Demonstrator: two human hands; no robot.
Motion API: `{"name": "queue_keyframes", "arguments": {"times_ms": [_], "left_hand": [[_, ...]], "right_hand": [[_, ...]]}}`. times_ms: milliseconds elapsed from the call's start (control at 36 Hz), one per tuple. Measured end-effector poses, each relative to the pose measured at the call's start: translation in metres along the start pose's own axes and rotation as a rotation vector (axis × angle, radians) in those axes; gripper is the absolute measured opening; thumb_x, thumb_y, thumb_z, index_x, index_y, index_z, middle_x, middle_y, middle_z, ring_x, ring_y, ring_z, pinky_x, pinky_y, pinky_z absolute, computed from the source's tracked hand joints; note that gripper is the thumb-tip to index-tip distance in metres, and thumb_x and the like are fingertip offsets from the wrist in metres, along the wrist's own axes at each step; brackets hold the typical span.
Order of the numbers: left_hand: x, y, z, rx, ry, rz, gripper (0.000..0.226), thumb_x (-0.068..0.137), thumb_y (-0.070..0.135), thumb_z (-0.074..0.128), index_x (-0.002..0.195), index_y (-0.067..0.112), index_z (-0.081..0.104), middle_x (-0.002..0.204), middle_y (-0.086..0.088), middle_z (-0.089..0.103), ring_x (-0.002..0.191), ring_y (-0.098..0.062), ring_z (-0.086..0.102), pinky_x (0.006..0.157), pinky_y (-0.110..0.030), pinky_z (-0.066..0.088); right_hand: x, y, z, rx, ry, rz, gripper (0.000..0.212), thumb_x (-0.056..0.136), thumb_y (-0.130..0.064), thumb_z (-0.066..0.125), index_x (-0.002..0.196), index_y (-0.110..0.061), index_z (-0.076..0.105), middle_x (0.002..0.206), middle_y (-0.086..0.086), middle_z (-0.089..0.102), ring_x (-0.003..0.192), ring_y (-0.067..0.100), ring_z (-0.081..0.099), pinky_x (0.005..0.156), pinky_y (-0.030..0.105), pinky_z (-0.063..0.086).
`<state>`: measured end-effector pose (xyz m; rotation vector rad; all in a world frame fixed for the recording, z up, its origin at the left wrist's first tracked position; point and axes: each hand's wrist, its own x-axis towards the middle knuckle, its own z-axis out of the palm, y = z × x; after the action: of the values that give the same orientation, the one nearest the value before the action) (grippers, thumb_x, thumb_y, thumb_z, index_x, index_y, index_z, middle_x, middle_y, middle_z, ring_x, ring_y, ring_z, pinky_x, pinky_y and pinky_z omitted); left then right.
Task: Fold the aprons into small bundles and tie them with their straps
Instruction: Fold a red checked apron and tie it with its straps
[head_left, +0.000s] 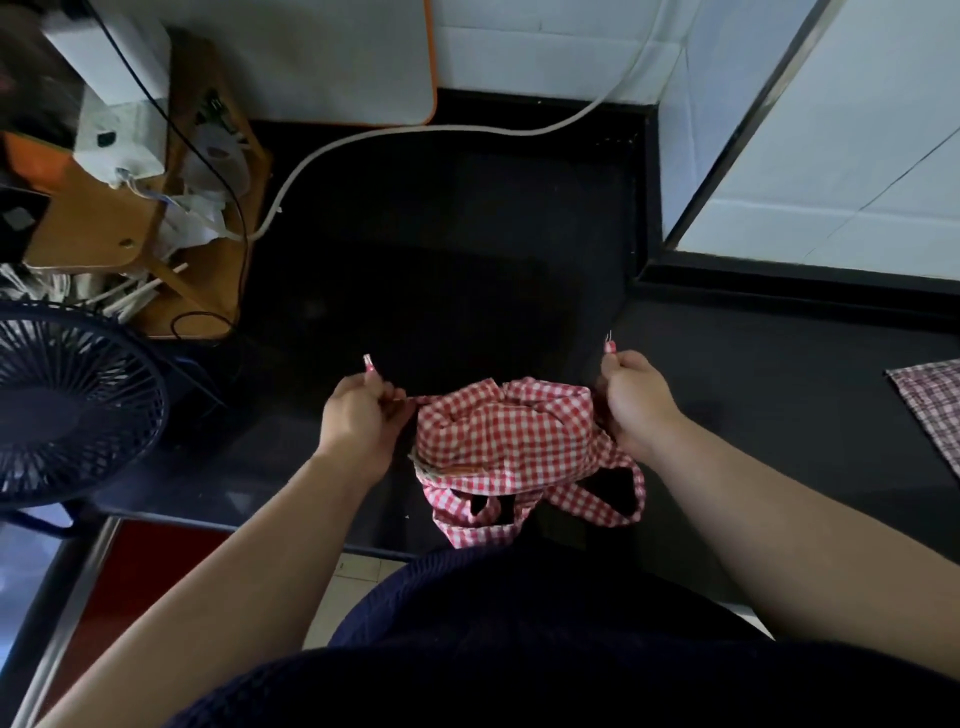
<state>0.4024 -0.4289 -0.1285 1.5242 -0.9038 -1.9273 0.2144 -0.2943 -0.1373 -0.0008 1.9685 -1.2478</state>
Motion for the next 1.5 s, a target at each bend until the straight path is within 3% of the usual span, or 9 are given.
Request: {"name": "queue_keyframes", "arguments": {"times_ms": [222,306,444,583,889,1111,1250,1389,1500], "left_hand": [[-0.017,-0.038,-0.022,0.677,-0.009,0.282,0.015,0.103,0.027,0.039,0.093,0.021,0.048,0.083,-0.003,0.056,0.068,-0.014,0.049,0.057,-0.029,0.041],[-0.027,-0.039,-0.021,0.788,-0.064,0.425,0.018,0.103,0.032,0.036,0.099,0.019,0.048,0.094,0.004,0.053,0.090,-0.017,0.052,0.077,-0.034,0.043],[-0.023,-0.034,-0.042,1.218,-0.327,0.891,0.092,0.076,0.083,0.035,0.121,0.005,0.050,0.107,-0.003,0.046,0.103,-0.018,0.042,0.087,-0.033,0.037],[-0.008,-0.021,-0.048,1.455,-0.311,0.997,0.090,0.059,0.083,0.049,0.110,0.010,0.062,0.098,-0.006,0.056,0.097,-0.027,0.054,0.078,-0.040,0.051],[0.003,-0.020,-0.058,1.512,-0.184,1.136,0.090,0.069,0.092,0.023,0.071,0.013,0.067,0.069,0.001,0.051,0.070,-0.024,0.057,0.049,-0.024,0.038],[-0.010,-0.016,-0.040,1.672,-0.008,0.747,0.076,0.058,0.092,0.022,0.061,0.021,0.049,0.067,0.011,0.044,0.069,-0.010,0.049,0.049,-0.022,0.032],[-0.014,-0.008,-0.016,1.491,-0.025,0.395,0.068,0.073,0.082,0.045,0.067,0.015,0.055,0.068,0.000,0.060,0.061,-0.015,0.058,0.048,-0.026,0.042],[-0.016,-0.001,-0.002,1.220,-0.113,0.171,0.096,0.067,0.073,0.067,0.137,0.011,0.043,0.130,-0.005,0.053,0.114,-0.023,0.055,0.074,-0.028,0.046],[-0.021,-0.007,0.010,1.156,-0.096,0.097,0.099,0.065,0.068,0.073,0.139,0.010,0.042,0.132,-0.005,0.053,0.115,-0.023,0.056,0.078,-0.030,0.049]], "right_hand": [[-0.026,0.011,-0.009,-0.468,-0.218,-0.320,0.038,0.097,-0.053,0.032,0.100,-0.017,0.042,0.080,-0.004,0.050,0.076,0.009,0.050,0.066,0.023,0.037],[-0.030,0.013,-0.010,-0.505,-0.277,-0.367,0.066,0.080,-0.075,0.042,0.112,-0.018,0.036,0.091,-0.002,0.053,0.087,0.014,0.054,0.072,0.022,0.041],[-0.037,0.011,-0.017,-0.868,-0.381,-0.475,0.110,0.052,-0.081,0.062,0.135,-0.019,0.026,0.124,-0.005,0.039,0.111,0.011,0.044,0.093,0.030,0.043],[-0.037,0.005,-0.021,-0.993,-0.345,-0.552,0.097,0.060,-0.060,0.079,0.131,-0.018,0.028,0.111,-0.008,0.038,0.098,0.009,0.043,0.083,0.025,0.039],[-0.034,0.013,-0.030,-1.012,-0.233,-0.436,0.089,0.063,-0.064,0.074,0.129,-0.017,0.037,0.128,0.004,0.054,0.111,0.021,0.056,0.086,0.031,0.049],[-0.028,0.011,-0.026,-1.048,-0.187,-0.407,0.060,0.069,-0.069,0.065,0.092,-0.013,0.057,0.092,-0.001,0.064,0.080,0.013,0.060,0.070,0.029,0.052],[-0.030,-0.004,-0.011,-0.994,-0.148,-0.386,0.055,0.079,-0.067,0.056,0.062,-0.016,0.043,0.061,-0.002,0.051,0.056,0.011,0.052,0.051,0.021,0.034],[-0.036,-0.007,-0.002,-0.775,-0.151,-0.367,0.058,0.077,-0.059,0.068,0.107,-0.018,0.041,0.097,-0.008,0.049,0.088,0.011,0.053,0.063,0.020,0.044],[-0.035,-0.003,0.005,-0.573,-0.148,-0.218,0.093,0.066,-0.056,0.078,0.135,-0.014,0.032,0.123,0.000,0.051,0.109,0.020,0.056,0.080,0.031,0.054]]}}
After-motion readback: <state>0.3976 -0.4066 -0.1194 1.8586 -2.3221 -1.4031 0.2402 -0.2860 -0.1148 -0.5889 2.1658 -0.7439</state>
